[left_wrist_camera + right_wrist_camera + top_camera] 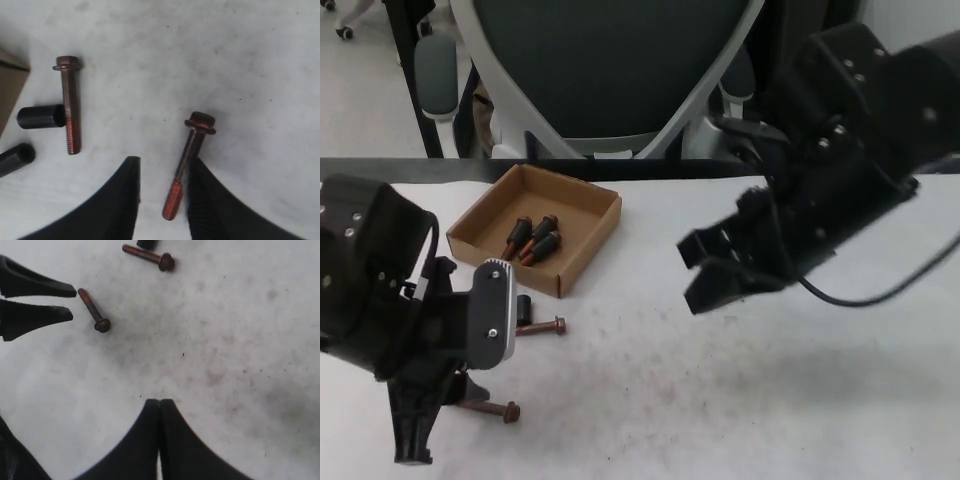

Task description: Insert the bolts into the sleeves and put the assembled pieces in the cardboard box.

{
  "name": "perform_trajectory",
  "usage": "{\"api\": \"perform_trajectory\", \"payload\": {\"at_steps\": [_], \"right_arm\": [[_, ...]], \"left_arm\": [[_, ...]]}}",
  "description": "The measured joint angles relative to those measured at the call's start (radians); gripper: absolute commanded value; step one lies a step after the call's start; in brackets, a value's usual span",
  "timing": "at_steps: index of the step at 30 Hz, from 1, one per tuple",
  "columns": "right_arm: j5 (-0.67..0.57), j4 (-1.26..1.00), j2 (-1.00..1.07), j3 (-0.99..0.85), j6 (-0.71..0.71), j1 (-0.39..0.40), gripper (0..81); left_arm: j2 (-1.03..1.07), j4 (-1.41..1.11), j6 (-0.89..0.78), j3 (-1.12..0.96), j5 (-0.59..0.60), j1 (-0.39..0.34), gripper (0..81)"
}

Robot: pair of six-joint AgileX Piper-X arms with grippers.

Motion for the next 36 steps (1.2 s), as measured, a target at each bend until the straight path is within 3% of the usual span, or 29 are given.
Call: {"api": "perform_trajectory", "payload": {"at_steps": [30, 32, 36], "right_arm": [[-0.096, -0.067, -0.01, 0.021, 0.05, 0.0, 0.2], [-0.099, -0.067, -0.007, 0.021, 0.05, 0.0, 0.2], [-0.104, -0.07, 0.015, 0.021, 0.048, 0.0, 0.2]], "left_arm": [[0.164, -0.04, 0.014, -0.021, 0.045, 0.0, 29.5], [0.17, -0.038, 0.014, -0.026, 0.051, 0.003, 25.0], [0.173, -0.027, -0.037, -0.027, 0.065, 0.003, 6.3]]}}
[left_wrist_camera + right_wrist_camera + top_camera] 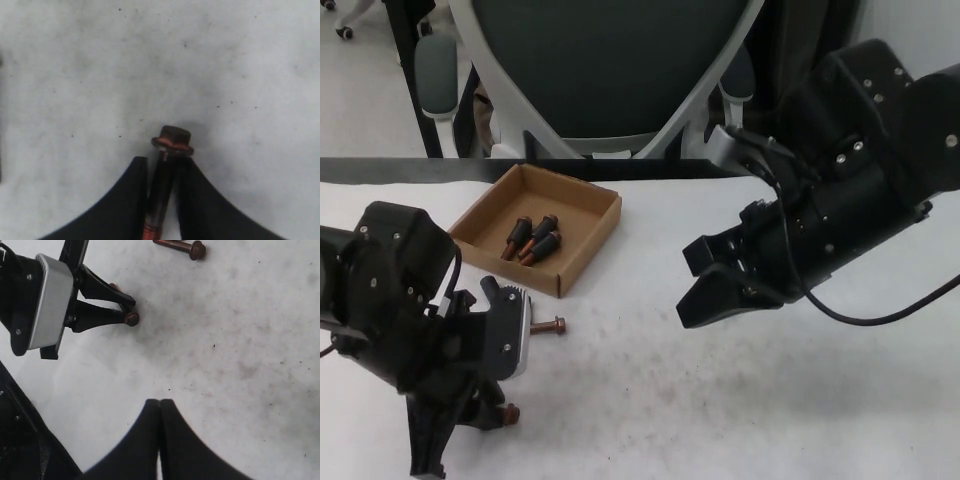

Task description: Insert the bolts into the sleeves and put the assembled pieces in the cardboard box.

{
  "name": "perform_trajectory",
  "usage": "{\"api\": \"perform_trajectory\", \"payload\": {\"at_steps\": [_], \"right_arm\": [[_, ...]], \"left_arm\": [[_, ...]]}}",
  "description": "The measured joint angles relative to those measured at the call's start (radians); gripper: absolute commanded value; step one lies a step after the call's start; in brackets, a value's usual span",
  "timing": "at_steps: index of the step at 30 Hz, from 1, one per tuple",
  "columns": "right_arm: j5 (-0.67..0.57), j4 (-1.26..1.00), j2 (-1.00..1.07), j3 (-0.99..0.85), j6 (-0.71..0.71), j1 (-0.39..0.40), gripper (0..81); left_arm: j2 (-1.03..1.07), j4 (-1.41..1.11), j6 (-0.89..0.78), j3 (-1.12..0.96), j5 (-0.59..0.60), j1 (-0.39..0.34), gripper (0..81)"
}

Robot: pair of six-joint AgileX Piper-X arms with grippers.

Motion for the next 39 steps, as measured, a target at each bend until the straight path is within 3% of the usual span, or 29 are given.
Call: {"api": "perform_trajectory", "payload": {"at_steps": [1, 8, 13, 19, 30, 39], "right_arm": [[0.0, -0.002, 0.007, 0.0, 0.0, 0.0, 0.2], [0.0, -0.051, 0.05, 0.0, 0.006, 0.0, 0.2], [-0.047, -0.123, 0.107, -0.02, 0.084, 0.0, 0.2], [-0.068, -0.132, 0.206, -0.113, 0.105, 0.0, 0.2], [-0.068, -0.098, 0.361, -0.358, 0.13, 0.019, 0.2], [-0.019, 0.015, 0.489, -0.543, 0.13, 0.092, 0.2]], "left_arm": [[0.0, 0.0, 0.0, 0.0, 0.001, 0.0, 1.0], [0.001, -0.059, -0.149, 0.003, 0.08, 0.003, 0.8], [-0.009, -0.067, -0.213, 0.009, 0.127, 0.005, 0.8], [-0.069, -0.062, -0.323, 0.022, 0.218, 0.047, 0.8], [-0.34, -0.042, -0.478, 0.166, 0.317, 0.213, 0.8], [-0.632, -0.043, -0.62, 0.262, 0.357, 0.224, 0.8]]}}
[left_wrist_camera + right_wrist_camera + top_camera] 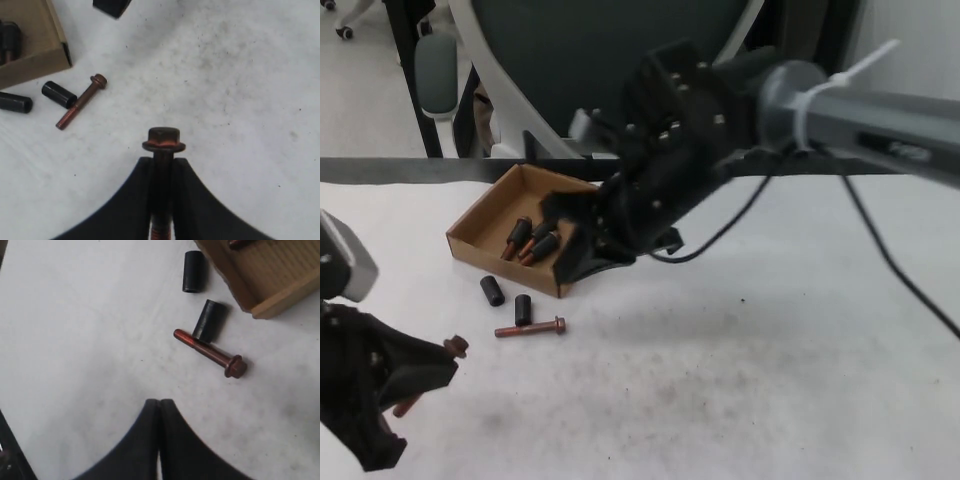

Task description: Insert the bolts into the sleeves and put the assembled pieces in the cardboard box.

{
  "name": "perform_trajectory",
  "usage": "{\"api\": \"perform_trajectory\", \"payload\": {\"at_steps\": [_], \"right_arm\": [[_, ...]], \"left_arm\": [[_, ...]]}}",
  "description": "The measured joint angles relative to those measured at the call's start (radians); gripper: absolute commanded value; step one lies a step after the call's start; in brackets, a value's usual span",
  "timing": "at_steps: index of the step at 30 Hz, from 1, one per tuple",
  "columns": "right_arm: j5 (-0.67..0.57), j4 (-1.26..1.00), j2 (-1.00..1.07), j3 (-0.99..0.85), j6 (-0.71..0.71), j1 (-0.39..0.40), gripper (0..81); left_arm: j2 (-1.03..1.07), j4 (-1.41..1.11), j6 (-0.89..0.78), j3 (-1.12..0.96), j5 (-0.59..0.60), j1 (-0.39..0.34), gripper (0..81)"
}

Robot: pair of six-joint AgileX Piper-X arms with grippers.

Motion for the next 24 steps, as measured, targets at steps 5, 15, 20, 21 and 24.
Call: {"api": "perform_trajectory", "payload": {"at_steps": [5, 15, 20, 21, 24], "right_arm": [[0.082, 0.089, 0.063, -0.101, -0.016, 0.043, 0.2], [0.273, 0.24, 0.22, -0.318, -0.052, 0.111, 0.2], [0.342, 0.255, 0.27, -0.383, -0.069, 0.123, 10.2], [0.348, 0.252, 0.274, -0.391, -0.072, 0.123, 17.0], [0.352, 0.24, 0.276, -0.404, -0.082, 0.126, 38.1]], "left_arm": [[-0.155, -0.006, -0.036, 0.037, 0.013, 0.0, 0.8], [-0.319, -0.018, -0.101, 0.119, 0.027, 0.003, 0.8], [-0.394, -0.018, -0.125, 0.148, 0.035, 0.028, 0.8], [-0.396, -0.018, -0.131, 0.148, 0.039, 0.029, 0.8], [-0.431, -0.018, -0.151, 0.154, 0.054, 0.04, 0.8]]}}
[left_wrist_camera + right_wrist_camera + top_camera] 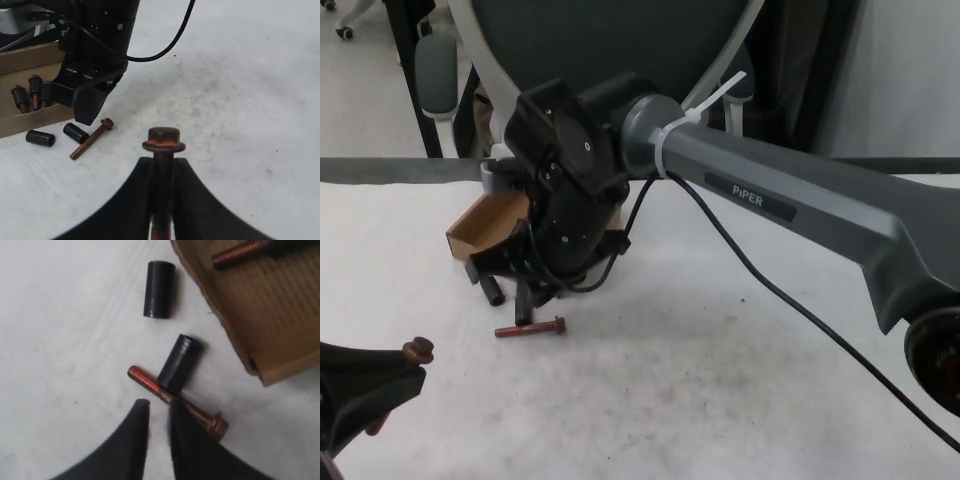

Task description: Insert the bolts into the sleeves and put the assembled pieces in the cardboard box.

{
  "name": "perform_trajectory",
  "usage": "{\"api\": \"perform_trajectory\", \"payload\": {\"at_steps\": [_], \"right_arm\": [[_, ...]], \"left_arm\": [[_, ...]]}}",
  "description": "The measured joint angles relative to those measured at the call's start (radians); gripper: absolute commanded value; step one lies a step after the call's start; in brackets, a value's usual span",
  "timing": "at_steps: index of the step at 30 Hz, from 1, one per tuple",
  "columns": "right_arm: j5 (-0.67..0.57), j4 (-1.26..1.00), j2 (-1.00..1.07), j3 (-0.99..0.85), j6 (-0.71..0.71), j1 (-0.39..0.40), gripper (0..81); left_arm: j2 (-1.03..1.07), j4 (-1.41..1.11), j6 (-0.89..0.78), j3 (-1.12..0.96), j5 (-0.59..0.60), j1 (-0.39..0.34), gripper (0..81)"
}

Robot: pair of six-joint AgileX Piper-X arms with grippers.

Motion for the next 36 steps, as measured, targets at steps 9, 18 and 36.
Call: {"api": "perform_trajectory", "payload": {"at_steps": [9, 18, 36], "right_arm": [[0.034, -0.02, 0.028, -0.008, 0.036, 0.009, 39.3], [0.057, -0.105, 0.089, -0.033, 0.075, 0.017, 39.3], [0.093, -0.049, 0.119, -0.052, 0.082, 0.017, 0.3]], "left_arm": [[-0.042, 0.0, -0.04, 0.002, 0.011, 0.0, 0.8], [-0.042, 0.0, -0.043, 0.002, 0.011, 0.0, 0.8], [-0.042, 0.0, -0.043, 0.002, 0.011, 0.0, 0.8]]}}
